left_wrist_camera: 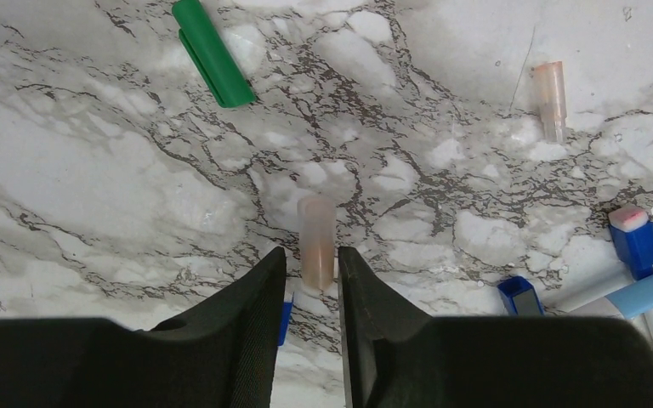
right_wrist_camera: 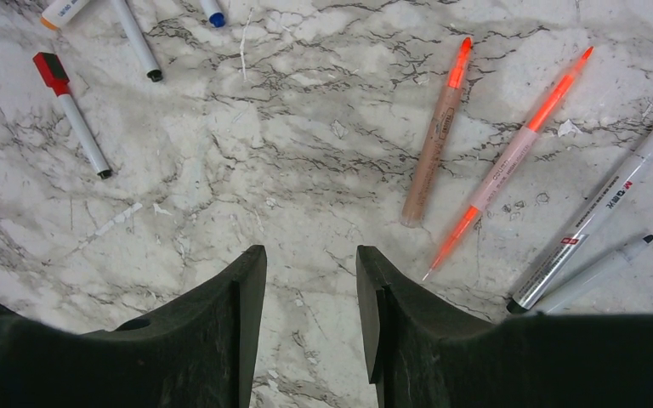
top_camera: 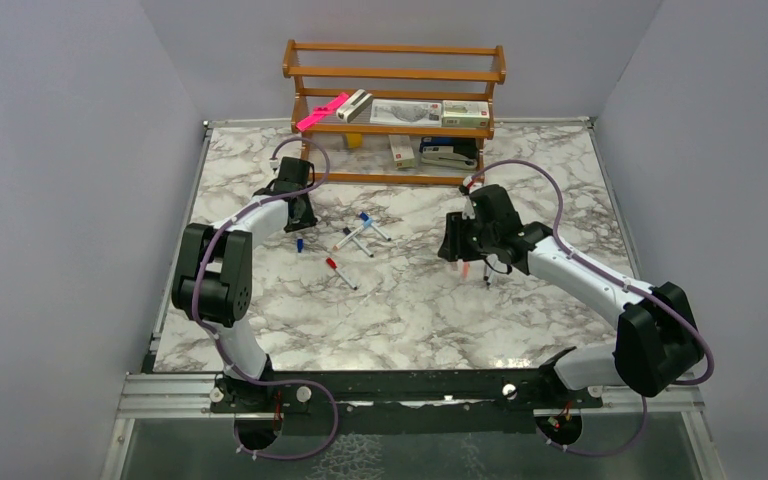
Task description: Open the pen caps
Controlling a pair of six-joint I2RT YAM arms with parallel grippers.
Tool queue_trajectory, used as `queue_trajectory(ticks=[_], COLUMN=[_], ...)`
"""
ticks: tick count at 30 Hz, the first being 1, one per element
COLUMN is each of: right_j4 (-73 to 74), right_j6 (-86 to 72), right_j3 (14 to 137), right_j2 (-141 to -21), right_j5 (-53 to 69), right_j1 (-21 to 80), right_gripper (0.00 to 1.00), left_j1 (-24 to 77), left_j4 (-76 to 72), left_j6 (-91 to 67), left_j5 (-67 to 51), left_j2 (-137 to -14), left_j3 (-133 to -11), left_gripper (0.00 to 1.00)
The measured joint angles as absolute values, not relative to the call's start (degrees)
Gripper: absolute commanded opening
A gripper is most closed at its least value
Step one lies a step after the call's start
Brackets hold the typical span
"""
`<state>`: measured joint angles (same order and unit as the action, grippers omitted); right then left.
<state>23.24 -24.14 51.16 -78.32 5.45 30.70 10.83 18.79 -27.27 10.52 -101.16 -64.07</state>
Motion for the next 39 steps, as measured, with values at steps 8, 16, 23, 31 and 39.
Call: queue_trajectory(ticks=[8, 16, 23, 31, 39], right_j4=[22.68, 22.46, 22.44, 21.56, 19.25], right_j6=[-24.14, -24.12, -23.73, -20.6, -19.73], right_j3=[51.16, 51.31, 55.42, 64.45, 69.19], right_j2=[-78.32, -79.48, -84.42, -91.9, -98.17], right_j5=[5.87, 6.15, 6.2, 6.28, 6.26], right_j1=[30.81, 32.27, 36.75, 41.74, 50.63], right_gripper=[0.44, 0.44, 0.43, 0.36, 0.36], left_j1=[10.83, 10.57, 10.57, 10.57, 10.57], left_j4=[19.09, 20.8, 21.96, 22.59, 22.94], left_j6=[-27.33, -27.35, -27.51, -28.03, -29.19], left_j5=[10.5, 9.85, 3.99, -6.13, -9.5], left_j2=[-101.08, -96.6, -88.64, -82.19, -74.56], left_j3=[-64.07, -64.1, -65.28, -64.77, -61.34], left_gripper=[0.41, 0.41, 0.48, 0.97, 0.99])
